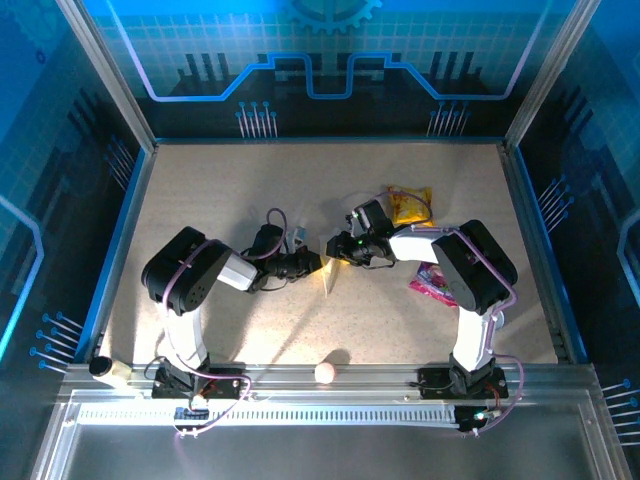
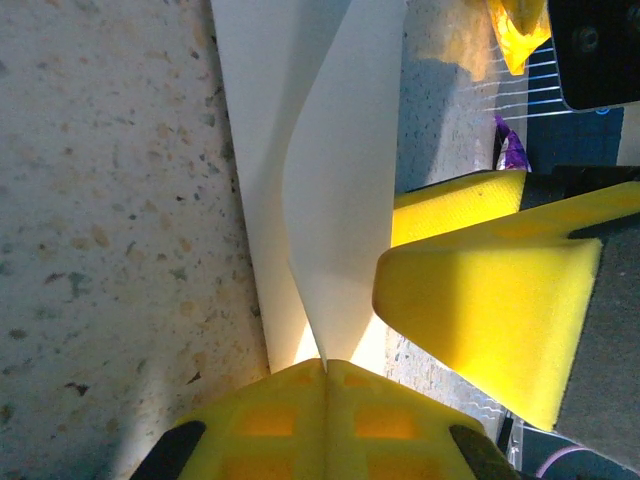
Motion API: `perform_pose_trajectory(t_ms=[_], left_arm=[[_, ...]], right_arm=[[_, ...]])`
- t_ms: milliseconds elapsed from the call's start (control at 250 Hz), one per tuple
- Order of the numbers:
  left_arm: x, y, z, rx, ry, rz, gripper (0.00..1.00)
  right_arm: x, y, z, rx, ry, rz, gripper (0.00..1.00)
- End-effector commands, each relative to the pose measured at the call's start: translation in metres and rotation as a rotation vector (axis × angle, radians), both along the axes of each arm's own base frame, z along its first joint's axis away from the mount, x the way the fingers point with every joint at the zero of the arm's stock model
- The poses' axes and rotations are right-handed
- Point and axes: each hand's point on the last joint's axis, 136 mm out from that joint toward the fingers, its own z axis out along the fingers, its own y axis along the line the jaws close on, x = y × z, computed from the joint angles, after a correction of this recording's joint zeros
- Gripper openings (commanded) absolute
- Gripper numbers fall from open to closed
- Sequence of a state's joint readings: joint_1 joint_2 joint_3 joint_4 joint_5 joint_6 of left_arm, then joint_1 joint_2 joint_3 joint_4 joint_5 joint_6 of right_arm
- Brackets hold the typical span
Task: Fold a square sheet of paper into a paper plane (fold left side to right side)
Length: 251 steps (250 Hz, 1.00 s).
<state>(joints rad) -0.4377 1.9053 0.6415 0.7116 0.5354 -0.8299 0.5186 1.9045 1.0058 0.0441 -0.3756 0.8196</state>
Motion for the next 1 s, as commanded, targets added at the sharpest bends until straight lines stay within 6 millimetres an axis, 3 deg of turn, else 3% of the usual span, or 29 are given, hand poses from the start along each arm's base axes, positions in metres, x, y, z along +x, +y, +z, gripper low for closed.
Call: perform_pose_trajectory(t_ms=[0,515,999], left_arm=[[-0.011,0.023,-0.044,0.144,0.111,0.043,0.00],[-0.012,0.023,-0.051,0.169,0.131,0.030,0.00],[-0.013,0.022,-0.052,0.166,0.137,0.031,0.00]], right_arm=[[-0.014,0.002,-0.012,-0.021,0.050,0.014,0.40],[-0.006,0.005,0.011,0.017,0.010,-0.001,0.38],[-0.005,0.002,0.020,0.003,0.002,-0.014,0.38]])
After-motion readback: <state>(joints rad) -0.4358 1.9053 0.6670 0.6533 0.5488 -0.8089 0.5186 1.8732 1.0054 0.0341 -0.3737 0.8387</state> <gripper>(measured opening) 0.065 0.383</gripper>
